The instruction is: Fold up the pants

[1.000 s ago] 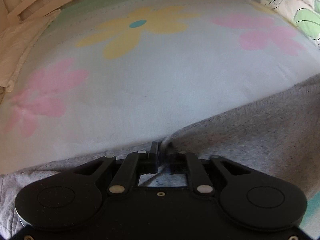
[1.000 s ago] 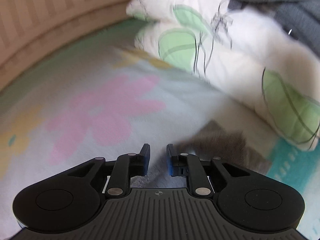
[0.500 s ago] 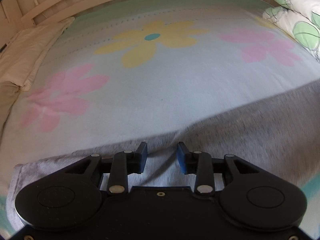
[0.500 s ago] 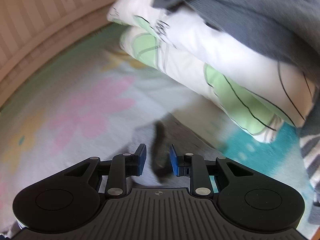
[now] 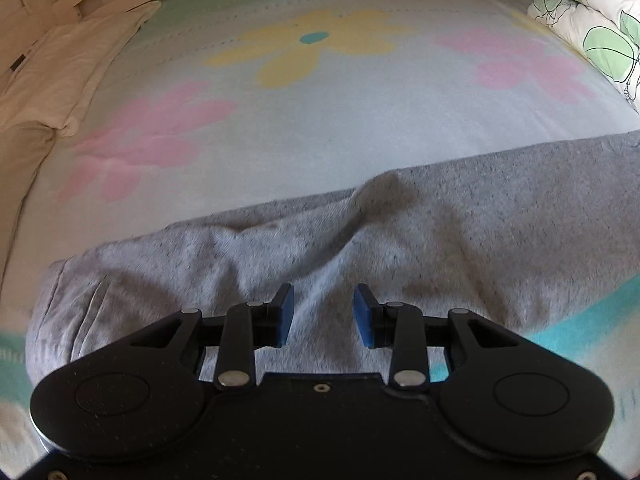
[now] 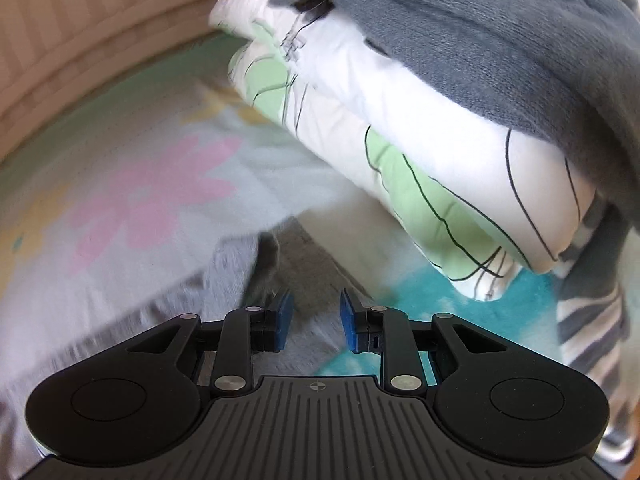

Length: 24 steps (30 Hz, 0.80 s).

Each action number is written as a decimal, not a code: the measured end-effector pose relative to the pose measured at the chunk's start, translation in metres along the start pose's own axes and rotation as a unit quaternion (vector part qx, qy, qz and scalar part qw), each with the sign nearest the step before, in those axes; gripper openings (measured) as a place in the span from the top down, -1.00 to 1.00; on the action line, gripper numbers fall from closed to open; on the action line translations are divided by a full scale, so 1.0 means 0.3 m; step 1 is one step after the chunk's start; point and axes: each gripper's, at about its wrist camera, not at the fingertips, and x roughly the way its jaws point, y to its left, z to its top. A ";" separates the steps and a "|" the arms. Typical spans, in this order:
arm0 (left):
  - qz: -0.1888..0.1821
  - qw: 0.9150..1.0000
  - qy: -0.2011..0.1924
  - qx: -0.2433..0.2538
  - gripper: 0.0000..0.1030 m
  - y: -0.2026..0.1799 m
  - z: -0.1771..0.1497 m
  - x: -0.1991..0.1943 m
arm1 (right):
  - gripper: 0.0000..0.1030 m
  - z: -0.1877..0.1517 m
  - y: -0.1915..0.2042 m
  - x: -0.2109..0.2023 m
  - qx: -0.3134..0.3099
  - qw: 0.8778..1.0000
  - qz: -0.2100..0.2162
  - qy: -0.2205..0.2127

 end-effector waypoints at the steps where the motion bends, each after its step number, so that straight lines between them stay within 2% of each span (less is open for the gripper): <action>1: -0.003 1.000 0.001 -0.001 0.13 -0.001 -0.008 -0.006 | 0.50 -0.004 0.007 0.008 -0.019 1.000 0.006 0.020; 3: -0.011 1.000 0.006 -0.004 0.11 -0.002 -0.020 -0.008 | 0.50 -0.022 0.027 0.031 -0.052 0.997 0.015 0.058; 6: -0.010 1.000 0.020 -0.003 0.09 -0.018 -0.019 0.023 | 0.50 -0.040 0.072 0.073 -0.071 0.993 0.029 0.090; 9: -0.008 1.000 0.024 -0.003 0.09 -0.036 -0.011 0.043 | 0.50 -0.014 0.104 0.105 -0.045 0.996 0.020 0.073; 12: -0.013 1.000 0.023 -0.001 0.08 -0.048 -0.005 0.049 | 0.50 0.030 0.097 0.107 0.021 1.000 -0.010 0.006; 14: -0.012 1.000 0.022 0.001 0.08 -0.052 -0.002 0.054 | 0.50 0.043 0.093 0.099 0.035 0.999 -0.031 -0.020; 19: -0.013 0.999 0.030 -0.004 0.08 -0.043 -0.004 0.066 | 0.50 0.004 0.074 0.094 0.007 0.999 -0.037 -0.003; 24: -0.020 0.999 0.028 -0.008 0.08 -0.048 0.005 0.059 | 0.50 -0.027 0.019 0.129 0.040 0.998 -0.022 0.031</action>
